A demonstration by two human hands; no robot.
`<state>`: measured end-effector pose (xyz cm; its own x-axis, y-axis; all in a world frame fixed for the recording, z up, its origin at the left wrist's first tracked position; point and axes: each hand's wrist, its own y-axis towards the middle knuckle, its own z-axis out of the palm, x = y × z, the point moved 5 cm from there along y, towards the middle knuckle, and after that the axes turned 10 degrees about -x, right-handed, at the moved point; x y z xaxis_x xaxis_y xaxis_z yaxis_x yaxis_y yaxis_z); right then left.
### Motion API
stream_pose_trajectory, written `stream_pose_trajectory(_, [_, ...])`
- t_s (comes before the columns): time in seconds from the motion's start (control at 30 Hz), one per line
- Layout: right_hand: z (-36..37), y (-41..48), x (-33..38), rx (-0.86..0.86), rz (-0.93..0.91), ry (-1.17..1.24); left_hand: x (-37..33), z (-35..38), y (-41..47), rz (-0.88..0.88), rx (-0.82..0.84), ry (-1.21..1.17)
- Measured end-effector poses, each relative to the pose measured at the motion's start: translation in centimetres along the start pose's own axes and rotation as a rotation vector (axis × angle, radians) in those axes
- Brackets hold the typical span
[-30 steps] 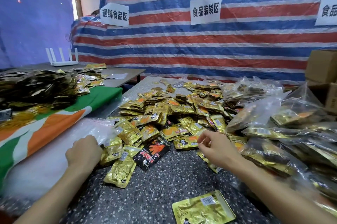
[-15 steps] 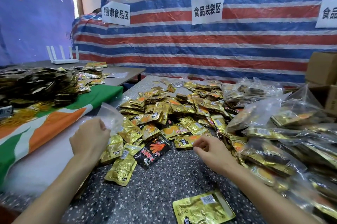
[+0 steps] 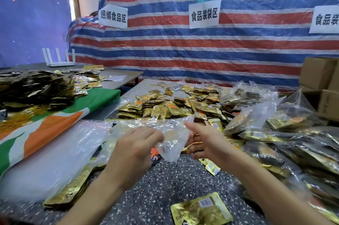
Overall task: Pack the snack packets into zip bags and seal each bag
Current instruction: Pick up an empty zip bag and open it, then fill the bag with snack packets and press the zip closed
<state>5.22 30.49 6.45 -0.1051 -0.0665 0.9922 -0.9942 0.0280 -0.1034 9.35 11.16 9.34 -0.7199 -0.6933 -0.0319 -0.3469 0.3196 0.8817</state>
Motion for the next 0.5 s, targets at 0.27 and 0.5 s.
stream_pose_trajectory(0.27, [-1.4,-2.2,0.5,0.058,0.093,0.138,-0.2,0.3,-0.5,-0.019,0.029,-0.105])
stream_pose_trajectory(0.5, [-2.2,-3.2,1.9,0.106,-0.034,0.176,0.3,1.1,-1.2,-0.497,0.34,-0.643])
